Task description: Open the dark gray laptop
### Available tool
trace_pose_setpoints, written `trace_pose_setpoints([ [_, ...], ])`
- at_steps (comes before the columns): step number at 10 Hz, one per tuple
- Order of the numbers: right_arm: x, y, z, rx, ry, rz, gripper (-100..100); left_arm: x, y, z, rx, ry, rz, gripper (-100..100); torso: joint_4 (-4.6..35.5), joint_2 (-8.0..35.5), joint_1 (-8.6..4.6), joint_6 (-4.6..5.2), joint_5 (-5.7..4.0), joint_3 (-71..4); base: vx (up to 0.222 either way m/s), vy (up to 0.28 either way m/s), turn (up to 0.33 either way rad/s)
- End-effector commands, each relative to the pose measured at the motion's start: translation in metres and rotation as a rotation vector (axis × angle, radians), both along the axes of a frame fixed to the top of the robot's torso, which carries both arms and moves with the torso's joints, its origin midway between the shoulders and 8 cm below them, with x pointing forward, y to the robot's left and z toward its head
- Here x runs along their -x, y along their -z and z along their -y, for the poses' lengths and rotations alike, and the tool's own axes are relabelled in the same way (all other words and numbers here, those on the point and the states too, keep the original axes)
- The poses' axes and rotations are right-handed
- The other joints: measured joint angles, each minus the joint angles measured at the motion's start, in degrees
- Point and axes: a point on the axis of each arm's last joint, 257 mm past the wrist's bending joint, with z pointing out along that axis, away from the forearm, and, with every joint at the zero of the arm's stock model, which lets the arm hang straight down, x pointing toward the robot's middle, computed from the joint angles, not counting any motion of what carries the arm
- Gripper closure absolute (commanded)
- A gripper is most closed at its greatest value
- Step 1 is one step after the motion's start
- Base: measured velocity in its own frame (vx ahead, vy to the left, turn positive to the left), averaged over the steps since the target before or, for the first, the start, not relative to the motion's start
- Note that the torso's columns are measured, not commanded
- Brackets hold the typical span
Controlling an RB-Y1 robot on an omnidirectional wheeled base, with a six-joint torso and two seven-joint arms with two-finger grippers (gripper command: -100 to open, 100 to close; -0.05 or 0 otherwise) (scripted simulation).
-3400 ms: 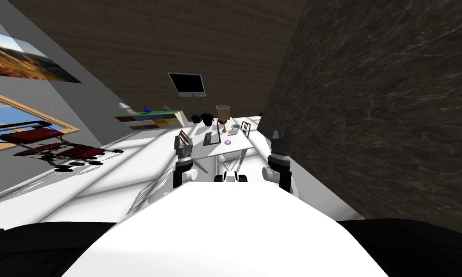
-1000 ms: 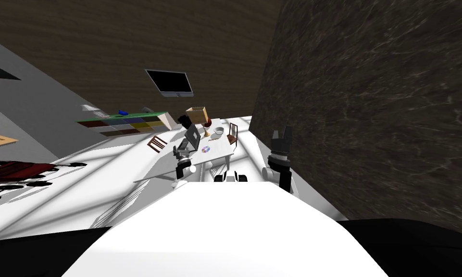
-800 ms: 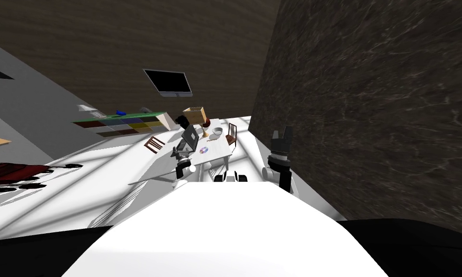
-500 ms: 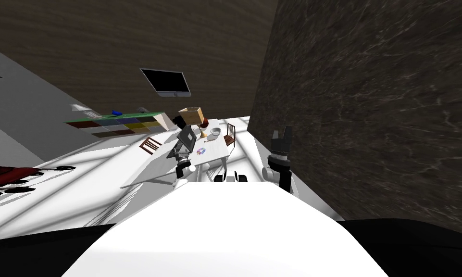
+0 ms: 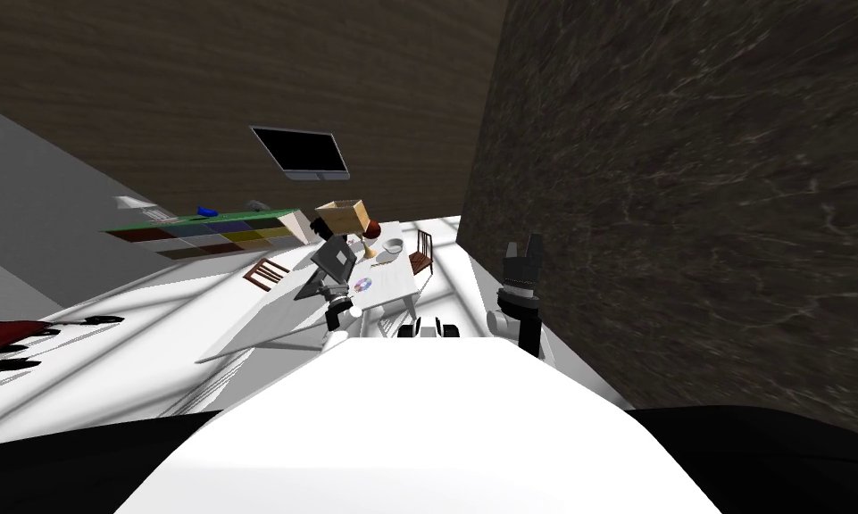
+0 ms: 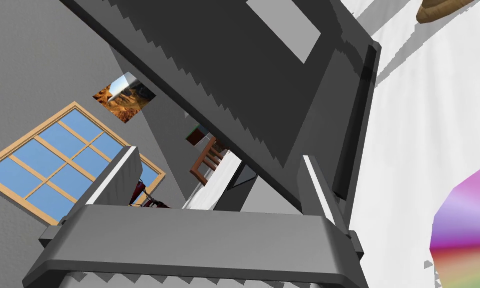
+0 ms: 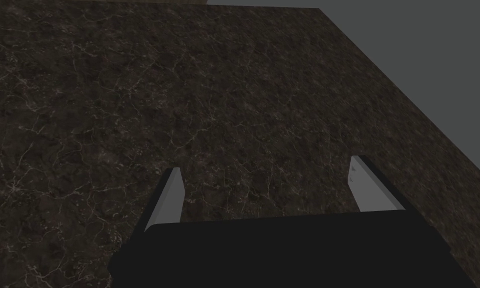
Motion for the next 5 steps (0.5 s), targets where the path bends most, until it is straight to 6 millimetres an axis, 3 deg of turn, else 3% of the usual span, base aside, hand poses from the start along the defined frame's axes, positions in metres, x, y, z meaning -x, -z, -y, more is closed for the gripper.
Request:
trace_pose_setpoints([
  [1, 0.000, 0.000, 0.000, 0.000, 0.000, 0.000, 0, 0.001, 0.006, -0.009, 0.020, -0.014, -0.001, -100, 0.0, 0.1, 0.05, -0.01, 0.01, 0.1, 0.006, -0.027, -0.009],
  [5, 0.000, 0.000, 0.000, 0.000, 0.000, 0.000, 0, -0.003, 0.001, -0.014, 0.025, -0.017, 0.003, -100, 0.0, -0.1, 0.08, 0.00, 0.01, 0.0, 0.022, -0.007, 0.001],
])
